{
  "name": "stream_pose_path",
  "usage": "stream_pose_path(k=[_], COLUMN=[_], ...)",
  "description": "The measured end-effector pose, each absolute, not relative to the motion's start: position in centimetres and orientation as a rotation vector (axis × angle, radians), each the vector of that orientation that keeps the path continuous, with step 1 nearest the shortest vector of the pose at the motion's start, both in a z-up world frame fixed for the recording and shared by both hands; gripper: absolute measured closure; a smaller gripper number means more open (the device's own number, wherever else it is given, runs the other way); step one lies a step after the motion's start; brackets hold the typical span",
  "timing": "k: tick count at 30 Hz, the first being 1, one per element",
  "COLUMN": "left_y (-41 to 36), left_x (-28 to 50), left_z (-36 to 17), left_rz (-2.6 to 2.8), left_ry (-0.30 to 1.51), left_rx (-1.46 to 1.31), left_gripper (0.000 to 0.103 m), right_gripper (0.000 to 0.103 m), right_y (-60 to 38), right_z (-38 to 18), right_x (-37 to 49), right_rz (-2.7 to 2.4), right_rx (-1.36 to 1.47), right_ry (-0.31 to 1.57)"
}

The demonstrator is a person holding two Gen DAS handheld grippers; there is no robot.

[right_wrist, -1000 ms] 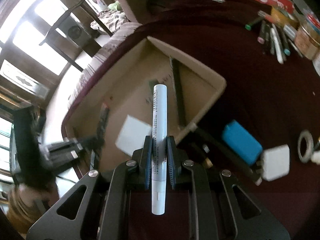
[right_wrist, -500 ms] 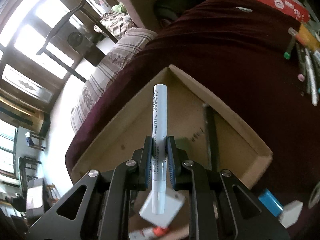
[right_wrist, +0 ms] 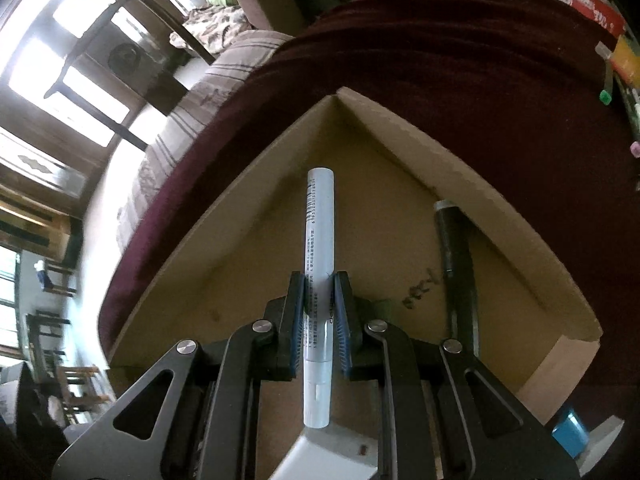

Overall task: Organize rigid objects
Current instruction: 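Open both grippers to drop the marker and white tube into the tray, then grasp the white square pad with the right gripper while the left approaches a black marker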

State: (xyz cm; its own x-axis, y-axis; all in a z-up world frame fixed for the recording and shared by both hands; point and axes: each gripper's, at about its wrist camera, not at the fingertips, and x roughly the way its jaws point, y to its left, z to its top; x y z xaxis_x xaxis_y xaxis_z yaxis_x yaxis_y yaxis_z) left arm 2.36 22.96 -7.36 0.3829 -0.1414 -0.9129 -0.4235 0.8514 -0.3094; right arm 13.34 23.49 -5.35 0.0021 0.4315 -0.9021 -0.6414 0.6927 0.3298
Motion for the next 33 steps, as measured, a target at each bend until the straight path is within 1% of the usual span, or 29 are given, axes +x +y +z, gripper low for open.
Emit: stream_pose_path(k=[5,8,10,11,12,13,14,15,16,17,18,20,22,23,24,28,33], left_y=[22.6,22.5,22.2,22.2,22.2,22.2,22.2,22.1,21.9,21.7,21.5,20.6,19.6,18.8,17.8,13.2,8.0], left_x=[3.1,2.9,2.6,2.5,2.3,2.0,1.9,1.7,1.6,1.5,1.6,1.9,2.6,3.1,3.7,6.0,9.0], left_z=[-7.3,-7.2,-7.0,-7.0,-6.9,-6.7,-6.6,-6.3,-5.9,-5.6,-5.2,-4.4,-3.8,-3.4,-2.9,-2.0,-3.0], left_rz=[0.19,0.2,0.211,0.219,0.226,0.232,0.233,0.235,0.235,0.233,0.231,0.217,0.193,0.17,0.143,0.025,-0.089], left_ry=[1.178,1.176,1.179,1.181,1.18,1.177,1.175,1.169,1.16,1.152,1.146,1.132,1.119,1.114,1.111,1.126,1.194], left_rx=[-0.53,-0.53,-0.525,-0.52,-0.516,-0.515,-0.512,-0.511,-0.509,-0.504,-0.499,-0.493,-0.495,-0.484,-0.467,-0.394,-0.315], left_gripper=[0.09,0.089,0.088,0.086,0.081,0.072,0.067,0.057,0.051,0.049,0.048,0.048,0.047,0.047,0.047,0.042,0.042], right_gripper=[0.088,0.086,0.077,0.068,0.064,0.064,0.064,0.064,0.062,0.053,0.043,0.037,0.035,0.032,0.03,0.03,0.03], right_y=[22.9,23.2,23.1,23.0,22.8,22.5,21.8,21.2,20.3,19.1,17.8,14.4,10.7,8.6,6.8,-1.0,-7.7], right_z=[-5.2,-5.0,-4.4,-4.1,-3.7,-3.2,-2.4,-2.0,-1.5,-1.0,-0.5,0.1,0.1,-0.1,-0.4,-1.8,-2.7], right_x=[14.0,13.9,13.8,13.7,13.6,13.5,13.3,13.2,13.0,12.8,12.5,12.1,11.7,11.5,11.4,10.5,9.6], right_rz=[0.865,0.868,0.868,0.87,0.876,0.88,0.887,0.892,0.897,0.899,0.896,0.874,0.827,0.798,0.77,0.6,0.47], right_rx=[-0.188,-0.193,-0.197,-0.197,-0.191,-0.186,-0.176,-0.166,-0.153,-0.138,-0.123,-0.087,-0.047,-0.015,0.015,0.109,0.171], right_ry=[1.322,1.317,1.299,1.292,1.283,1.275,1.263,1.255,1.247,1.24,1.231,1.214,1.227,1.242,1.255,1.287,1.303])
